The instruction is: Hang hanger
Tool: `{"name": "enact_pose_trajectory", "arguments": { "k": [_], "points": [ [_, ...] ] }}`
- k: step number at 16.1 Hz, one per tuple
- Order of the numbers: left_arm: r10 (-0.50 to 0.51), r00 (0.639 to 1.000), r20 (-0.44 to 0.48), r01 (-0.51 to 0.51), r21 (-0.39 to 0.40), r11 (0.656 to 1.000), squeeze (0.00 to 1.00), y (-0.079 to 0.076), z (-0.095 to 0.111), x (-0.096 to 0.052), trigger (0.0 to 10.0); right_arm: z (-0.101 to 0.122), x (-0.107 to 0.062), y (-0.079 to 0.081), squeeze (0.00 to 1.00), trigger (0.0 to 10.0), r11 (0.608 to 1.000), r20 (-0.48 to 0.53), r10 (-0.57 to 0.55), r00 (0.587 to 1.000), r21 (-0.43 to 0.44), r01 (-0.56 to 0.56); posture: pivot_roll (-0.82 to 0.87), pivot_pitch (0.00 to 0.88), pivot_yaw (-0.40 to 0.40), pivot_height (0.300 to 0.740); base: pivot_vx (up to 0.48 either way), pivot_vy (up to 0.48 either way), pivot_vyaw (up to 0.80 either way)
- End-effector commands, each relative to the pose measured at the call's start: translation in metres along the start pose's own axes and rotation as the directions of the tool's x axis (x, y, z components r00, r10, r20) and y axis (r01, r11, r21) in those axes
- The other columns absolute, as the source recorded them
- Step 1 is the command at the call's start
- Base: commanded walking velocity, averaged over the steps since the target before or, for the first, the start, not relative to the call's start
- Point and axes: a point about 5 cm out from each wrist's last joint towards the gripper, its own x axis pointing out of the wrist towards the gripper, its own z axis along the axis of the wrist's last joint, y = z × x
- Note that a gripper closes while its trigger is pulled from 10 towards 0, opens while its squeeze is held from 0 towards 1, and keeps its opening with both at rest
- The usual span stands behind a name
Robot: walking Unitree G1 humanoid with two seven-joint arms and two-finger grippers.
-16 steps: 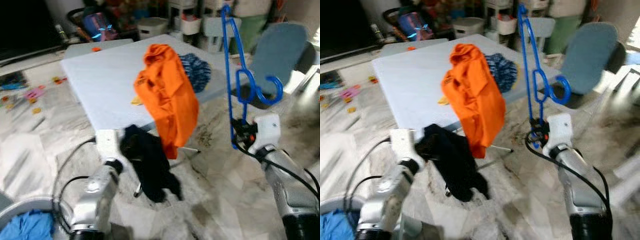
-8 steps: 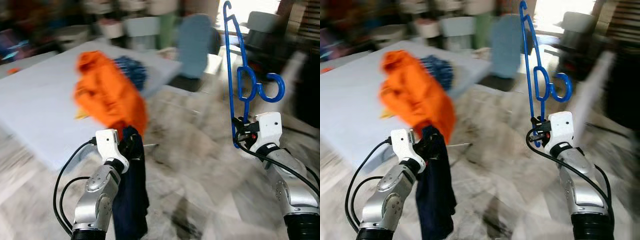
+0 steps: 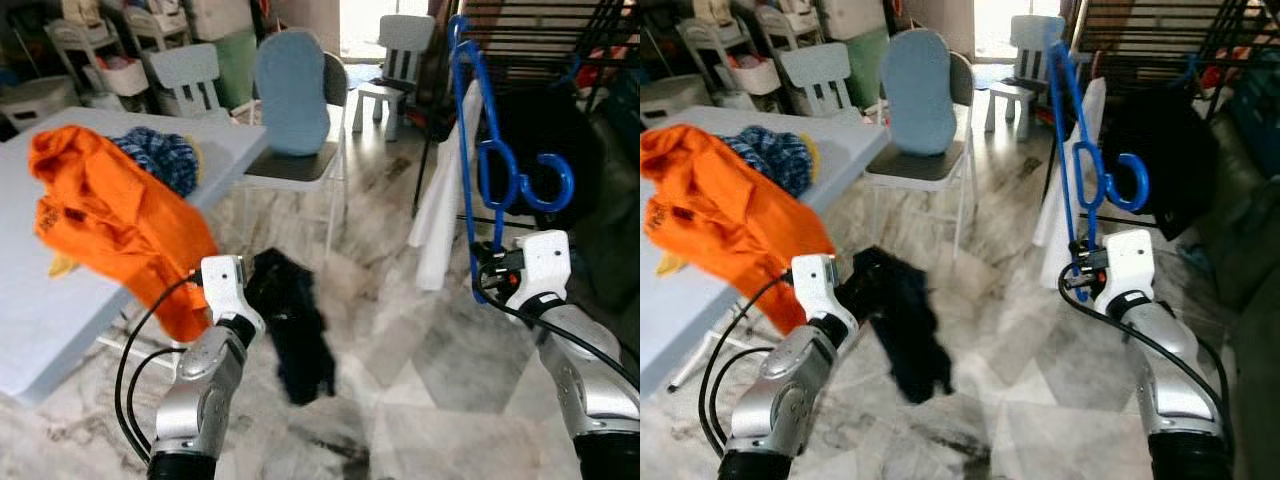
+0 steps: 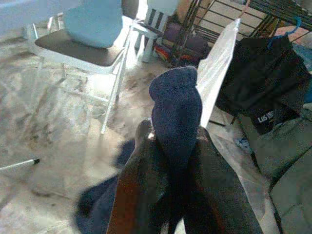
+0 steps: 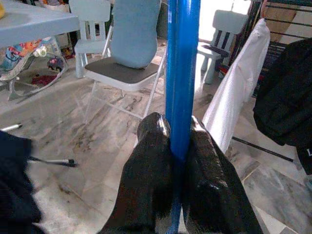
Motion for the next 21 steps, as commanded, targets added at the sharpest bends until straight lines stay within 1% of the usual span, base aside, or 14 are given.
{"name": "enact_pose_trajectory", "arguments": {
  "k": [1,4,6,12,14,16,18,21],
  "points": [
    [0.015,0.999,0.03,-0.015,0.021,1.0,0.0,0.006,0.007,-0.001,10.0,0.01,0.004,0.004,0.0,10.0,1.0,0.039,0.015,0.999,-0.011,-0.014,-0.24,0.0,0.041,0.74,0.394,0.274,0.0],
    [0.014,1.0,0.02,-0.014,0.02,1.0,0.0,0.007,0.005,-0.001,10.0,0.009,0.003,0.004,0.0,10.0,1.0,0.035,0.013,0.999,-0.01,-0.012,-0.24,0.0,0.042,0.74,0.373,0.284,0.0],
    [0.012,1.0,0.015,-0.012,0.009,1.0,0.0,0.007,0.004,-0.001,10.0,0.008,0.003,0.004,0.0,10.0,1.0,0.028,0.015,0.999,-0.012,-0.015,-0.24,0.0,0.04,0.74,0.304,0.371,-0.73],
    [-0.014,1.0,-0.009,0.014,0.029,0.999,0.0,0.004,-0.001,-0.002,10.0,0.008,0.005,0.007,0.0,10.0,1.0,0.027,0.022,0.999,-0.011,-0.022,-0.23,0.0,0.04,0.74,0.294,0.345,-0.8],
    [-0.017,1.0,-0.024,0.018,0.028,0.999,0.0,0.004,-0.002,-0.002,10.0,0.008,0.005,0.007,0.0,10.0,1.0,0.027,0.022,0.999,-0.008,-0.022,-0.23,0.0,0.044,0.74,0.279,0.0,-0.8],
    [-0.011,0.999,-0.042,0.012,0.027,1.0,0.0,0.002,-0.004,-0.001,10.0,0.007,0.005,0.008,0.0,10.0,1.0,0.028,0.022,0.999,-0.001,-0.022,-0.23,0.0,0.043,0.74,0.0,0.0,-0.71],
    [-0.041,0.998,-0.052,0.044,0.05,0.998,0.0,-0.004,-0.005,-0.001,10.0,0.006,0.005,0.009,0.0,10.0,1.0,0.029,0.024,0.999,-0.001,-0.024,-0.22,0.0,0.04,0.74,0.0,0.0,0.0],
    [-0.044,0.997,-0.056,0.047,0.056,0.997,0.0,-0.003,-0.006,-0.004,10.0,0.006,0.006,0.013,0.0,10.0,0.999,0.027,0.034,0.999,-0.002,-0.034,-0.22,0.0,0.038,0.74,0.0,0.0,0.0]
  ]
}}
